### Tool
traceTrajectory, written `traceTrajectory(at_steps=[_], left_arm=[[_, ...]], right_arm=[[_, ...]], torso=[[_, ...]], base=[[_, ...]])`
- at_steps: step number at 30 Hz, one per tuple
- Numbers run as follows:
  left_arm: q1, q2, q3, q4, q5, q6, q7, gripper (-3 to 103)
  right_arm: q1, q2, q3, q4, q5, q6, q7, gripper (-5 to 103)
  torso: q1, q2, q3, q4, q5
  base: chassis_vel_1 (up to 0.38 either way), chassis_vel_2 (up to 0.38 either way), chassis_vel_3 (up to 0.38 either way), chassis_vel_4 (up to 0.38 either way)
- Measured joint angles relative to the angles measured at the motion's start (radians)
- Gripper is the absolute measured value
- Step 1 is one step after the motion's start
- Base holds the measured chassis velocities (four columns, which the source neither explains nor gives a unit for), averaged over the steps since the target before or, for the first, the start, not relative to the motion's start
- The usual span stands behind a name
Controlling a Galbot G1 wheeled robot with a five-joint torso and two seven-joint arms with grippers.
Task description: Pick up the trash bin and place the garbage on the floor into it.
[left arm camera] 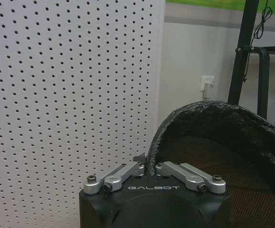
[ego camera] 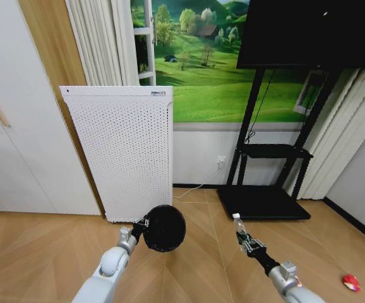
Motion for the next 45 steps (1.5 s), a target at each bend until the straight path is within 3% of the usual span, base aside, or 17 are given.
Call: traceTrajectory(at_steps=[11,21,28,45], left_arm=[[-0.040,-0.032,0.068,0.043,-0.002,-0.001,-0.022,4],[-0.076,-0.069,0.121,0.092,-0.009,-0.027,-0.046,4],[-0.107,-0.114,0.161,0.120,-0.004,-0.027,-0.057,4],[-0.078,-0.170,0.239,0.146,0.040,-0.041,-0.059,4]], right_arm=[[0.045,0.009,-0.050,0.046,0.005,0.056,-0.085,23],[0.099,0.018,-0.159,0.041,-0.039,0.120,-0.136,23],[0.161,0.029,-0.256,0.028,-0.055,0.115,-0.137,23],[0.289,0.072,-0.353,-0.089,-0.064,0.103,-0.116,23]], torso=[[0.000,0.000,0.000,-0.0002,-0.0001],[0.000,0.000,0.000,-0.0001,-0.0002],[0.000,0.000,0.000,-0.0001,-0.0001],[0.000,0.000,0.000,-0.0001,0.0000]], base=[[0.000,0.000,0.000,0.000],[0.000,0.000,0.000,0.000],[0.000,0.000,0.000,0.000],[0.000,0.000,0.000,0.000]])
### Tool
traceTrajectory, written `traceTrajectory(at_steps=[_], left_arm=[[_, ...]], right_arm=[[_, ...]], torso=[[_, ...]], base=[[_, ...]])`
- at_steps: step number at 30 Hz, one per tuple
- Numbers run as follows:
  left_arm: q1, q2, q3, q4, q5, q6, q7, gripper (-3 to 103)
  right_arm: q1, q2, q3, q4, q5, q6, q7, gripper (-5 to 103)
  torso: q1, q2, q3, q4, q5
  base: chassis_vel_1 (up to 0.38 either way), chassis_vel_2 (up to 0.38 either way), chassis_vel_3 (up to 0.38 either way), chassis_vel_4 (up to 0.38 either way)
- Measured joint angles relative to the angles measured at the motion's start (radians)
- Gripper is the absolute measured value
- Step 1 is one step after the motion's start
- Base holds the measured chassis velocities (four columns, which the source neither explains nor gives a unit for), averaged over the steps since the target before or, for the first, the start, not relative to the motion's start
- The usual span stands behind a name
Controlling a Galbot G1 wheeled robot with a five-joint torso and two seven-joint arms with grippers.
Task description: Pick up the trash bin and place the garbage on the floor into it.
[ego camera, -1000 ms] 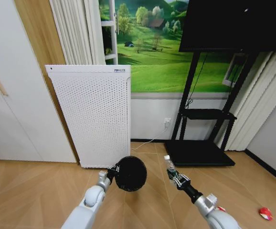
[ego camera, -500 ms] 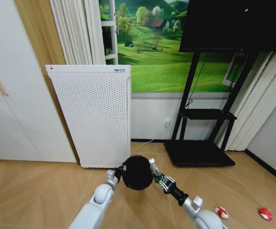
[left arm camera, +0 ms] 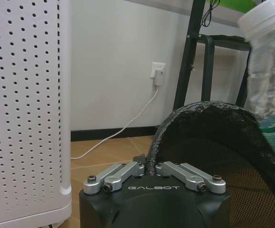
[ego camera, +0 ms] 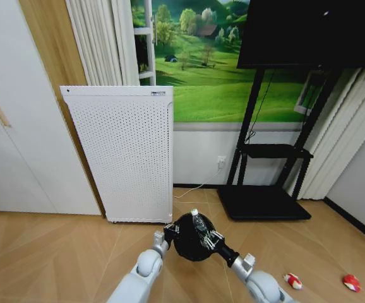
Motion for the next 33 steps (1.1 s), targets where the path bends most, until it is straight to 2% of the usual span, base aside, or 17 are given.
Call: traceTrajectory(at_steps=[9,18,19,20,23,25,26,27,29,31,32,33], left_arm=[[-0.001,0.006,0.004,0.000,0.002,-0.004,0.000,4],[-0.003,0.007,-0.001,0.001,0.001,-0.006,0.000,4],[-0.004,0.007,-0.002,0.001,0.001,-0.006,0.000,4],[-0.005,0.007,-0.004,0.002,0.000,-0.006,0.000,4],[-0.006,0.007,-0.004,0.002,0.000,-0.006,0.000,4],[-0.006,0.007,-0.005,0.002,-0.001,-0.006,0.001,4],[-0.006,0.007,-0.005,0.002,-0.001,-0.006,0.001,4],[-0.006,0.007,-0.005,0.003,-0.001,-0.007,0.001,4],[-0.006,0.007,-0.005,0.004,-0.001,-0.007,0.001,4],[-0.006,0.007,-0.005,0.005,-0.001,-0.008,0.001,4],[-0.006,0.007,-0.005,0.005,-0.001,-0.008,0.001,4],[-0.006,0.007,-0.006,0.005,-0.001,-0.008,0.001,4]], right_arm=[[0.024,0.008,-0.018,-0.021,-0.005,-0.002,0.006,23],[0.005,-0.014,0.010,-0.004,-0.001,-0.003,0.004,23],[0.001,-0.018,0.015,0.000,0.000,-0.003,0.002,20],[-0.002,-0.021,0.019,0.002,0.001,-0.003,0.001,26],[-0.004,-0.022,0.021,0.003,0.001,-0.003,-0.001,31],[-0.008,-0.022,0.021,0.005,0.001,-0.003,-0.003,41],[-0.008,-0.022,0.021,0.005,0.001,-0.003,-0.004,41],[-0.010,-0.021,0.021,0.007,0.001,-0.003,-0.004,52],[-0.010,-0.021,0.020,0.009,0.001,-0.003,-0.004,52],[-0.010,-0.020,0.018,0.012,0.000,-0.003,-0.004,63],[-0.010,-0.020,0.018,0.012,0.000,-0.003,-0.004,63],[-0.010,-0.020,0.018,0.014,0.000,-0.004,-0.005,69]], torso=[[0.000,0.000,0.000,0.0000,0.0000],[0.000,0.000,0.000,0.0000,-0.0001],[0.000,0.000,0.000,-0.0001,-0.0002],[0.000,0.000,0.000,-0.0001,-0.0002],[0.000,0.000,0.000,-0.0001,-0.0002],[0.000,0.000,0.000,-0.0001,-0.0002],[0.000,0.000,0.000,-0.0001,-0.0002],[0.000,0.000,0.000,-0.0001,-0.0002],[0.000,0.000,0.000,-0.0001,-0.0001],[0.000,0.000,0.000,0.0000,-0.0002],[0.000,0.000,0.000,0.0000,-0.0002],[0.000,0.000,0.000,-0.0001,-0.0002]], base=[[0.000,0.000,0.000,0.000],[0.000,0.000,0.000,0.000],[0.000,0.000,0.000,0.000],[0.000,0.000,0.000,0.000],[0.000,0.000,0.000,0.000],[0.000,0.000,0.000,0.000],[0.000,0.000,0.000,0.000],[0.000,0.000,0.000,0.000],[0.000,0.000,0.000,0.000],[0.000,0.000,0.000,0.000],[0.000,0.000,0.000,0.000],[0.000,0.000,0.000,0.000]])
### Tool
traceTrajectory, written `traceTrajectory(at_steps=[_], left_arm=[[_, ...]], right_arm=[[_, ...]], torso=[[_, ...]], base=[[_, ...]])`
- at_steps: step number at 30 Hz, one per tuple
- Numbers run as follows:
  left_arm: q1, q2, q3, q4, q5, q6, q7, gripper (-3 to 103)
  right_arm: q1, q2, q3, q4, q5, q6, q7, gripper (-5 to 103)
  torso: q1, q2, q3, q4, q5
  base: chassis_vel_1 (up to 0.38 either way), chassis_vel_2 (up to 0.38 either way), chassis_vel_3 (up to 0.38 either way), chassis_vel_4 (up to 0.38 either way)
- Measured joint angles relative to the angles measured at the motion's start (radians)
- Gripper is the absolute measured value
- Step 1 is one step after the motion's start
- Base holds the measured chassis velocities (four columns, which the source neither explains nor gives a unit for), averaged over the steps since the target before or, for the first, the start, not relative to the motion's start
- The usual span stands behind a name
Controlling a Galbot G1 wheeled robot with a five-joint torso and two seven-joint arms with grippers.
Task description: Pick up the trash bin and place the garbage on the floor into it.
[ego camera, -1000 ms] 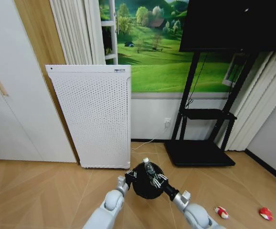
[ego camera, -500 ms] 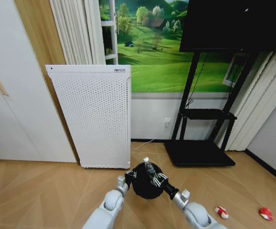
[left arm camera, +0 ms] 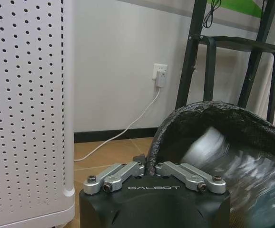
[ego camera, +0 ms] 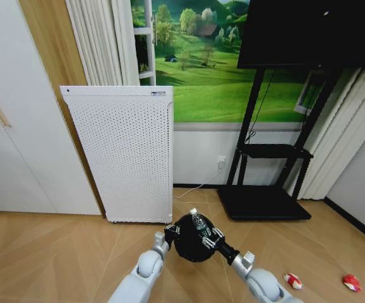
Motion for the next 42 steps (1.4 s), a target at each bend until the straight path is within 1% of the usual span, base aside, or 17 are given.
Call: traceTrajectory(at_steps=[1,3,4,5,6,8,9,10,18,42], left_arm=[[0.000,0.000,0.000,0.000,0.000,0.000,0.000,4],[0.000,-0.001,0.000,0.000,0.000,0.000,0.000,4],[0.000,-0.001,0.000,0.000,0.000,0.000,0.000,4],[0.000,-0.002,0.000,0.001,0.000,0.000,0.000,4],[-0.001,-0.002,0.000,0.000,0.000,-0.001,0.000,4],[-0.001,-0.003,0.000,0.001,0.000,-0.001,0.001,4],[-0.001,-0.003,0.000,0.001,0.000,-0.001,0.001,4],[-0.001,-0.004,0.000,0.001,-0.001,-0.002,0.001,4],[0.004,-0.004,0.000,-0.001,0.000,-0.002,0.002,4],[-0.001,-0.001,-0.003,-0.002,0.000,-0.003,0.002,4]], right_arm=[[0.000,0.000,0.000,0.000,0.000,0.000,0.000,69],[0.000,-0.001,0.000,0.004,0.000,-0.002,0.000,80],[0.000,-0.001,0.000,0.004,0.000,-0.002,0.000,80],[-0.001,-0.002,0.001,0.006,0.000,-0.002,0.000,90],[-0.001,-0.003,0.003,0.008,0.001,-0.002,0.000,95],[-0.002,-0.004,0.006,0.011,0.002,-0.003,0.000,95],[-0.004,-0.005,0.007,0.014,0.002,-0.004,0.000,99],[-0.007,-0.006,0.010,0.019,0.004,-0.008,0.000,100],[-0.020,-0.010,0.022,0.039,0.010,-0.020,-0.008,100],[-0.016,-0.008,0.018,0.034,0.008,-0.016,-0.009,100]], torso=[[0.000,0.000,0.000,0.0000,0.0000],[0.000,0.000,0.000,0.0000,0.0000],[0.000,0.000,0.000,0.0000,0.0000],[0.000,0.000,0.000,0.0000,0.0000],[0.000,0.000,0.000,0.0000,0.0001],[0.000,0.000,0.000,0.0000,0.0000],[0.000,0.000,0.000,0.0000,0.0000],[0.000,0.000,0.000,0.0000,0.0000],[0.000,0.000,0.000,0.0000,0.0001],[0.000,0.000,0.000,0.0000,0.0001]], base=[[0.000,0.000,0.000,0.000],[0.000,0.000,0.000,0.000],[0.000,0.000,0.000,0.000],[0.000,0.000,0.000,0.000],[0.000,0.000,0.000,0.000],[0.000,0.000,0.000,0.000],[0.000,0.000,0.000,0.000],[0.000,0.000,0.000,0.000],[0.000,0.000,0.000,0.000],[0.000,0.000,0.000,0.000]])
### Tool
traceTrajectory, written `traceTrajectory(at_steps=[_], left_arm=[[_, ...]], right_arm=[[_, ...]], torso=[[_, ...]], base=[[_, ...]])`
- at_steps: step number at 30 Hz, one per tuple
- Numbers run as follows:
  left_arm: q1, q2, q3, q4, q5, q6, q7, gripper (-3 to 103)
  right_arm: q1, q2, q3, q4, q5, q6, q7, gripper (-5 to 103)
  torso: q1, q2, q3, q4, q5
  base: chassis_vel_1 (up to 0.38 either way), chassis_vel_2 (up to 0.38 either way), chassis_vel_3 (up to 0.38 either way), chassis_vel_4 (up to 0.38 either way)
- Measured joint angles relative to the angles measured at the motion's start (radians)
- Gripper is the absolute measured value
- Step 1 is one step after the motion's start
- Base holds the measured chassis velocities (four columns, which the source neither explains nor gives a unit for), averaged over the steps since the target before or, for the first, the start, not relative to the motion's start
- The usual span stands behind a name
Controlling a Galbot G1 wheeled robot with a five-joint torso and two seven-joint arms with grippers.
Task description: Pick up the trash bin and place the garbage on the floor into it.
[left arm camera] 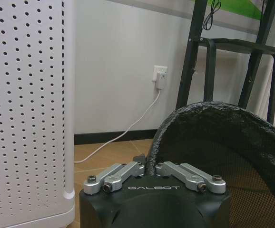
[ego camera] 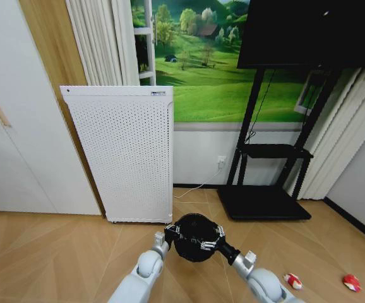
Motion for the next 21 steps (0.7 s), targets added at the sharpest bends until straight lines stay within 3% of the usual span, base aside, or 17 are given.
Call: traceTrajectory(at_steps=[21], left_arm=[[0.037,0.032,-0.028,-0.045,-0.008,0.002,-0.001,4]], right_arm=[[0.027,0.007,0.039,-0.030,0.013,-0.019,0.047,100]], torso=[[0.000,0.000,0.000,0.0000,0.0000]], base=[[0.000,0.000,0.000,0.000]])
